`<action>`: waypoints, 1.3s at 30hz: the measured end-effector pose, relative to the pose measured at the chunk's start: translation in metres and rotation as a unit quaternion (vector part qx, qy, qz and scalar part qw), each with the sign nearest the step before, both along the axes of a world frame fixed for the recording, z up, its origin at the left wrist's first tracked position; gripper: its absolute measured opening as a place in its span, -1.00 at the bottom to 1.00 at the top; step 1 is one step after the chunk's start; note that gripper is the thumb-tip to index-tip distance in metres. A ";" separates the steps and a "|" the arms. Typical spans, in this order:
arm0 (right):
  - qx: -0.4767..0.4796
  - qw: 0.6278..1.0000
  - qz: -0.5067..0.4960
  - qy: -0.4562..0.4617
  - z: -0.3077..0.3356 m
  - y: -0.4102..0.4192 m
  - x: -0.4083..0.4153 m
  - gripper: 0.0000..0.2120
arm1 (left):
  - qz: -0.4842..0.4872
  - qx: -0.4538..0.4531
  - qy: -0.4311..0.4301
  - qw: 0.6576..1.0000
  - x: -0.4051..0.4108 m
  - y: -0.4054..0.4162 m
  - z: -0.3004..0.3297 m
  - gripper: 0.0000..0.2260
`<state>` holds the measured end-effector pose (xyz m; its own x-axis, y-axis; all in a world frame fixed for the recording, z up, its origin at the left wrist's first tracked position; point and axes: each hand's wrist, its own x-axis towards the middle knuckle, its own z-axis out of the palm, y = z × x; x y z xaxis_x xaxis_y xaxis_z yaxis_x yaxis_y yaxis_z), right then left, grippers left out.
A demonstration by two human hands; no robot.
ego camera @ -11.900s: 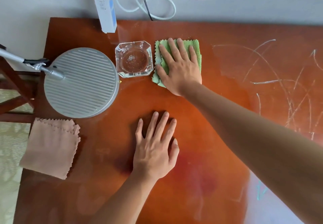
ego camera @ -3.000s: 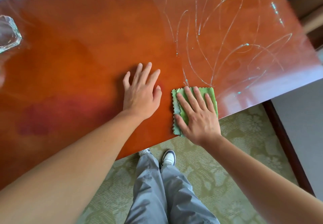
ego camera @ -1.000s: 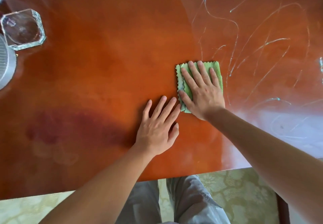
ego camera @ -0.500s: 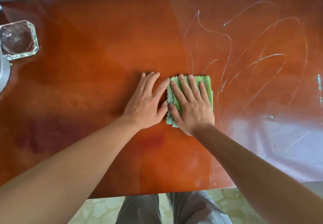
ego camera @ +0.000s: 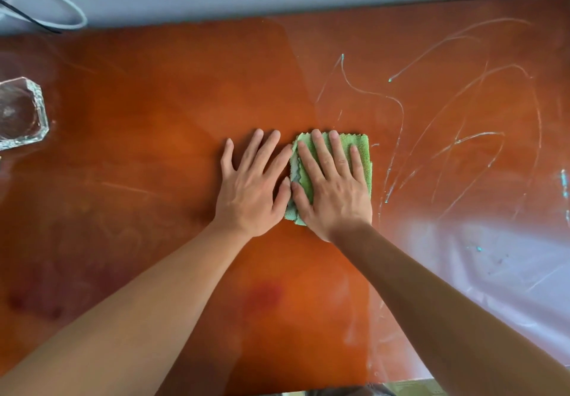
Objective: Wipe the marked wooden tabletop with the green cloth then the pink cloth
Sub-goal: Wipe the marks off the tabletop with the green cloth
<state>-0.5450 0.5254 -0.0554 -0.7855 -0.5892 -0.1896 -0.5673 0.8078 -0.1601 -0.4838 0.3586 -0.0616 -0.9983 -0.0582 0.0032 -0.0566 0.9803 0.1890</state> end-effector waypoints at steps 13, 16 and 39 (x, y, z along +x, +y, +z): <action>-0.017 1.000 -0.005 0.023 -0.004 -0.008 -0.013 -0.35 | 0.012 0.012 0.020 1.000 0.003 0.001 0.000 -0.56; -0.025 0.999 -0.019 0.027 -0.007 0.003 0.001 -0.36 | 0.015 0.015 0.017 1.000 0.003 0.003 0.000 -0.55; 0.012 0.999 0.018 0.042 -0.004 -0.032 -0.078 -0.32 | 0.021 0.026 0.037 0.999 0.000 0.001 -0.001 -0.54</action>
<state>-0.6228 0.4934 -0.0592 -0.7777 -0.6133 -0.1379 -0.6065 0.7898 -0.0918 -0.4834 0.3601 -0.0624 -0.9922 -0.1016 0.0719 -0.0812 0.9660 0.2455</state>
